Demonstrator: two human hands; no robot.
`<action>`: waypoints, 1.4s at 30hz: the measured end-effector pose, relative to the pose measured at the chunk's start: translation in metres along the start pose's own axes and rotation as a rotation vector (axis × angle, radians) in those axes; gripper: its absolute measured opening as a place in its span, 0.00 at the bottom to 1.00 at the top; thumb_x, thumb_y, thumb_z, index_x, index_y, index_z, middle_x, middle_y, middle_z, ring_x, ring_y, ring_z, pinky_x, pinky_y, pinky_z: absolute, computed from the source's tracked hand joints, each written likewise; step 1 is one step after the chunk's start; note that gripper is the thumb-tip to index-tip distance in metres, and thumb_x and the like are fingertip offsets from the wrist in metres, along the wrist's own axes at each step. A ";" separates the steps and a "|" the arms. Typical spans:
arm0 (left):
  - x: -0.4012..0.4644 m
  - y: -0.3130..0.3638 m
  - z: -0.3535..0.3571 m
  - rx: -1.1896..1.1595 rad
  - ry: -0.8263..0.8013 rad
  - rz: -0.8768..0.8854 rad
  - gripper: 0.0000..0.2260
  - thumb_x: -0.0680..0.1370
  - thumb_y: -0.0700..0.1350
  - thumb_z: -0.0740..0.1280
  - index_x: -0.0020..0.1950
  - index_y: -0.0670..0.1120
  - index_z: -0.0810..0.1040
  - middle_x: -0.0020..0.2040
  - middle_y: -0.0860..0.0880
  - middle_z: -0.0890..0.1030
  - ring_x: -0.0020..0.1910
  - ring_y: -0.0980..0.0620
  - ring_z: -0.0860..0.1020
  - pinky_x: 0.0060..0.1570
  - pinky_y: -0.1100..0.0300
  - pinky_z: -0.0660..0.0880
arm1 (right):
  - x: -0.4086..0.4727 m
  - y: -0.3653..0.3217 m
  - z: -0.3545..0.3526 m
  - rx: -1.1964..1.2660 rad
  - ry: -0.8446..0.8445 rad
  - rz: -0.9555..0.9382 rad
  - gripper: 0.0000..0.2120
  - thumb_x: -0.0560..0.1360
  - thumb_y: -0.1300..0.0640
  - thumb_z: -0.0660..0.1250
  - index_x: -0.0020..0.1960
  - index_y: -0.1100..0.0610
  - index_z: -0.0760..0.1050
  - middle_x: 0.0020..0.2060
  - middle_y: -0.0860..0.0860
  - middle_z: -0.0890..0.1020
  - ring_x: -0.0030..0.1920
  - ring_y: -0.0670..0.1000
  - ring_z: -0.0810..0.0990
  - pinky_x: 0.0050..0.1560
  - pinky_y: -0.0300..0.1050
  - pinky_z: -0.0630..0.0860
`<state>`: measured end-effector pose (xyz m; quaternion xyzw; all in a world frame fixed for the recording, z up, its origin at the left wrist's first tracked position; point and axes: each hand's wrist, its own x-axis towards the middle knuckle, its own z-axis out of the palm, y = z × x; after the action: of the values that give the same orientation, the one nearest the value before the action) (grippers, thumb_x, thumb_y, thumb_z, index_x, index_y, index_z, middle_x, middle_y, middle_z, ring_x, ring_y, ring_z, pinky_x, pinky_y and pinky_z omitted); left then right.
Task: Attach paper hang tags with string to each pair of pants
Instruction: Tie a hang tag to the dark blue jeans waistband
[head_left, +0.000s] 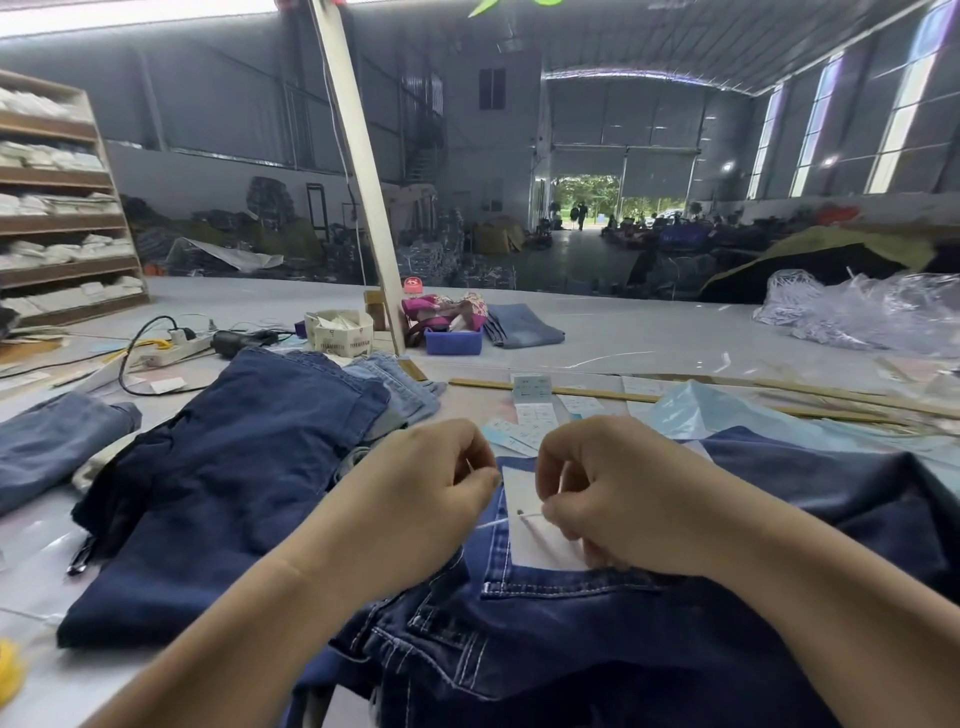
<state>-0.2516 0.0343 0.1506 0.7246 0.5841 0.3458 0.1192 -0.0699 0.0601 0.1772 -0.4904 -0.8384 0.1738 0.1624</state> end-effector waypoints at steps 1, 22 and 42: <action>0.000 0.000 0.001 0.013 0.006 0.005 0.06 0.79 0.50 0.65 0.41 0.55 0.74 0.31 0.63 0.77 0.29 0.64 0.73 0.29 0.68 0.65 | 0.000 0.000 -0.001 0.026 -0.025 0.003 0.10 0.75 0.59 0.66 0.38 0.47 0.75 0.34 0.44 0.78 0.30 0.43 0.76 0.29 0.35 0.72; -0.002 0.016 0.000 -0.383 0.157 0.128 0.06 0.77 0.44 0.70 0.43 0.54 0.79 0.31 0.52 0.79 0.28 0.57 0.74 0.31 0.52 0.75 | 0.007 0.003 0.004 0.867 -0.122 -0.087 0.03 0.77 0.64 0.67 0.45 0.62 0.77 0.27 0.56 0.78 0.21 0.48 0.72 0.20 0.37 0.68; 0.001 -0.004 -0.004 -0.418 -0.004 -0.055 0.11 0.68 0.45 0.65 0.43 0.59 0.83 0.39 0.54 0.84 0.34 0.59 0.78 0.34 0.67 0.72 | 0.010 0.006 0.013 0.840 0.032 -0.135 0.10 0.74 0.74 0.65 0.41 0.61 0.79 0.32 0.57 0.82 0.28 0.51 0.78 0.27 0.42 0.75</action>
<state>-0.2575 0.0351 0.1514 0.6688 0.5188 0.4545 0.2774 -0.0757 0.0700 0.1635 -0.3283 -0.7224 0.4815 0.3722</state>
